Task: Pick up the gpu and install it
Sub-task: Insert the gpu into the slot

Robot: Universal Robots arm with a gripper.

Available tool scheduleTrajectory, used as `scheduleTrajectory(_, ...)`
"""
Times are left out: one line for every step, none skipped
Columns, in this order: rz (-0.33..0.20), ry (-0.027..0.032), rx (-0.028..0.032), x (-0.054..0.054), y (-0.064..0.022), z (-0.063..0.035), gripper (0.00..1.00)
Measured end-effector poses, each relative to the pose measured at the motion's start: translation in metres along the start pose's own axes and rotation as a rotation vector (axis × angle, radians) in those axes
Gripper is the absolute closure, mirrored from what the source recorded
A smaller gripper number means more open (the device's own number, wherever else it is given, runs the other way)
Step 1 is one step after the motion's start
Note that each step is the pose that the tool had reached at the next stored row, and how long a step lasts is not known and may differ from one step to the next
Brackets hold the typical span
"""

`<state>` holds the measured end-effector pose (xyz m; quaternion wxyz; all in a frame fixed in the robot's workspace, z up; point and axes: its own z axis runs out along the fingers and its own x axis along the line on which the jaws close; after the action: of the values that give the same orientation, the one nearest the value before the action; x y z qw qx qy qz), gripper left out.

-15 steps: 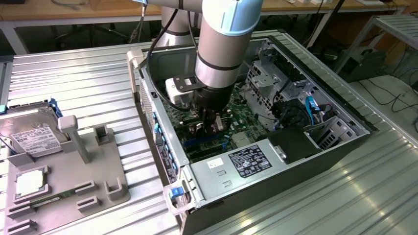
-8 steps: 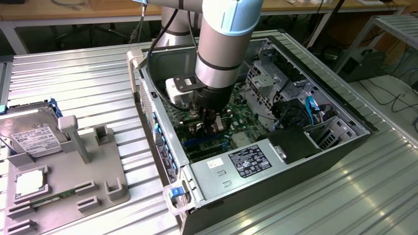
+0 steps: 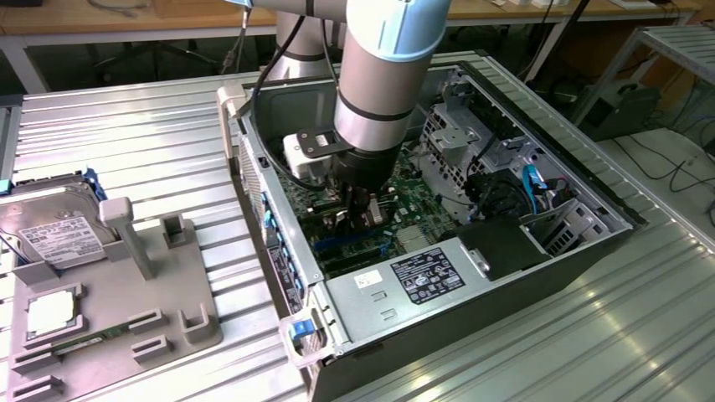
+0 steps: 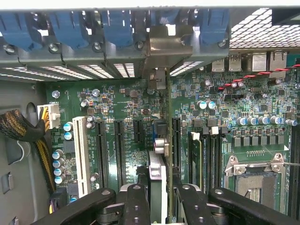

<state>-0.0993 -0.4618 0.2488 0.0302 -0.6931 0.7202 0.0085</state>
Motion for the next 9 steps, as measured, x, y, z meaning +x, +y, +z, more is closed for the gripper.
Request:
scheduleTrajectory(0.000, 0.0000, 0.0000, 0.0000, 0.0000, 0.0000, 0.72)
scheduleTrajectory(0.000, 0.0000, 0.0000, 0.0001, 0.0000, 0.0000, 0.72)
scheduleTrajectory(0.000, 0.0001, 0.0000, 0.0003, 0.0000, 0.0000, 0.72)
scheduleTrajectory(0.000, 0.0001, 0.0000, 0.0005, 0.0000, -0.0001, 0.72)
scheduleTrajectory(0.000, 0.0001, 0.0000, 0.0006, 0.0000, 0.0000, 0.72)
scheduleTrajectory(0.000, 0.0000, 0.0000, 0.0006, 0.0000, 0.0000, 0.72)
scheduleTrajectory(0.000, 0.0000, 0.0000, 0.0007, 0.0000, 0.0000, 0.72)
scheduleTrajectory(0.000, 0.0000, 0.0000, 0.0007, 0.0000, 0.0000, 0.72)
scheduleTrajectory(0.000, -0.0001, 0.0000, 0.0007, 0.0000, 0.0000, 0.72)
